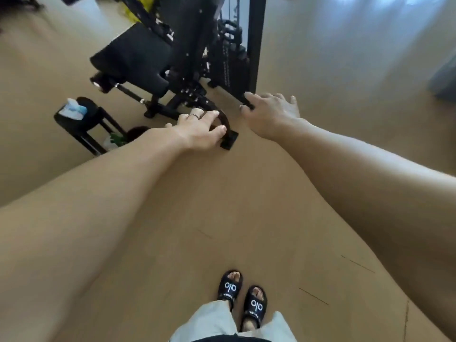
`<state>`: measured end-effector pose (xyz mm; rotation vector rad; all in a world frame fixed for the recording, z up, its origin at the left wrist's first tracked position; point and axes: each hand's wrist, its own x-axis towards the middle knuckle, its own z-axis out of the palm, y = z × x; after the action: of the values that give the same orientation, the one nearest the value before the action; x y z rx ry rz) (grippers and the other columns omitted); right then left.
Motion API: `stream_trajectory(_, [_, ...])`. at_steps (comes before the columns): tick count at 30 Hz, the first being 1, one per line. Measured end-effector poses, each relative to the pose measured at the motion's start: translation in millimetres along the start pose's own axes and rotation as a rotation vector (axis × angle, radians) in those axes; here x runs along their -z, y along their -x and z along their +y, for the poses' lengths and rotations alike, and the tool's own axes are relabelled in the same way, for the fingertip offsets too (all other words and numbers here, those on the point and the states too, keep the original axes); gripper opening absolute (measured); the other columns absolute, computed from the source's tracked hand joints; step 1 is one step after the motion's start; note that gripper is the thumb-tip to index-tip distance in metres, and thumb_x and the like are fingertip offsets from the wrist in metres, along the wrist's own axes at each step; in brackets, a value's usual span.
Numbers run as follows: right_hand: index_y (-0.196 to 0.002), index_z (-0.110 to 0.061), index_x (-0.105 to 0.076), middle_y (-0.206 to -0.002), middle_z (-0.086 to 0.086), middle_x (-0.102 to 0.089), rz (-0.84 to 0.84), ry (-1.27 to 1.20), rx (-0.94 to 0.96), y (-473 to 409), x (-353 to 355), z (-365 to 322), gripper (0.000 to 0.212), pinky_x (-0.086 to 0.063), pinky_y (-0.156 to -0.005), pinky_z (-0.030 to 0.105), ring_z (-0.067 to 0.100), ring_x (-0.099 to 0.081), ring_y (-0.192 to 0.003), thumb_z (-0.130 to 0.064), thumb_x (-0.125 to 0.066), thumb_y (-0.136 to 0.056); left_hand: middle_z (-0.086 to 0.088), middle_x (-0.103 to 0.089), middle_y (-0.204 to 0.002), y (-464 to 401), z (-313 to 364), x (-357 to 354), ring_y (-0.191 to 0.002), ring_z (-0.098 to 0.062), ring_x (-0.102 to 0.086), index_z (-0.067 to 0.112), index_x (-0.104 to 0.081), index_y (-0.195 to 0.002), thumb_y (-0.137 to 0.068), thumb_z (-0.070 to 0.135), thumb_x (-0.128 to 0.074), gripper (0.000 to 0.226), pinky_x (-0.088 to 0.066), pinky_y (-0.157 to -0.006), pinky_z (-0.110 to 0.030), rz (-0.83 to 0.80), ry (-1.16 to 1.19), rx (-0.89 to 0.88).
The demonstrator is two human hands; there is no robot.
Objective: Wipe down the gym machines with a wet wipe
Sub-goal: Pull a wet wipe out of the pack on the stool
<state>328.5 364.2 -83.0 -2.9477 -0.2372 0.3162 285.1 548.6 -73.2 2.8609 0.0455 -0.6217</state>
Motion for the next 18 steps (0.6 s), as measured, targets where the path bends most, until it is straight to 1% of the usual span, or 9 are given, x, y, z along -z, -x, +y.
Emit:
stream_trajectory(3, [-0.156,-0.035,-0.033,-0.155,0.005,-0.046,-0.006,-0.004,0.120,-17.8,-12.7,-46.1,0.053,-0.012,-0.120,0.060,0.033,-0.034,-0.145,-0.051,-0.022,-0.106,0.002,-0.008,-0.169,1.4,-48.8,-4.6,-0.154,-0.029,-0.009,0.046,-0.014,-0.157,-0.101,0.065,-0.027,0.061,-0.016,-0.120,-0.061,0.004,0.020,0.084])
stream_trajectory(7, [-0.154,-0.036,-0.035,-0.151,0.004,-0.048,-0.050,0.024,0.229,-47.4,-30.3,-108.2,0.053,-0.016,-0.118,0.058,0.031,-0.036,-0.143,-0.052,-0.023,-0.105,0.002,-0.010,-0.168,1.1,-110.0,-0.5,-0.153,-0.031,-0.010,0.047,-0.017,-0.156,-0.101,0.064,-0.028,0.059,-0.016,-0.120,-0.060,0.013,0.096,0.180])
stream_trajectory(9, [-0.152,-0.035,-0.037,-0.150,0.005,-0.049,-0.073,0.046,0.264,-65.7,-38.9,-140.8,0.052,-0.017,-0.116,0.057,0.032,-0.036,-0.142,-0.052,-0.023,-0.106,0.004,-0.009,-0.167,-2.4,-141.3,4.4,-0.153,-0.030,-0.010,0.047,-0.019,-0.156,-0.101,0.064,-0.027,0.058,-0.016,-0.121,-0.058,0.022,0.141,0.205])
stream_trajectory(12, [-0.155,-0.035,-0.033,-0.153,0.005,-0.046,-0.090,0.077,0.311,-96.9,-52.9,-193.4,0.053,-0.017,-0.118,0.059,0.032,-0.035,-0.143,-0.053,-0.024,-0.106,0.003,-0.011,-0.167,-15.7,-192.1,15.4,-0.153,-0.029,-0.009,0.045,-0.021,-0.156,-0.102,0.062,-0.027,0.057,-0.017,-0.122,-0.055,0.042,0.189,0.221])
stream_trajectory(15, [-0.156,-0.035,-0.032,-0.153,0.005,-0.046,-0.094,0.078,0.346,-128.5,-63.2,-249.9,0.053,-0.016,-0.119,0.059,0.032,-0.035,-0.143,-0.051,-0.024,-0.106,0.003,-0.013,-0.167,-35.0,-249.5,27.1,-0.152,-0.029,-0.013,0.044,-0.022,-0.156,-0.101,0.064,-0.028,0.059,-0.020,-0.121,-0.055,0.049,0.208,0.243])
stream_trajectory(18, [-0.156,-0.035,-0.032,-0.153,0.005,-0.046,-0.105,0.082,0.365,-158.9,-68.1,-305.7,0.053,-0.016,-0.119,0.059,0.033,-0.035,-0.143,-0.051,-0.023,-0.106,0.000,-0.016,-0.166,-50.5,-310.2,42.4,-0.152,-0.031,-0.016,0.043,-0.022,-0.157,-0.093,0.072,-0.027,0.070,-0.021,-0.121,-0.055,0.018,0.246,0.262])
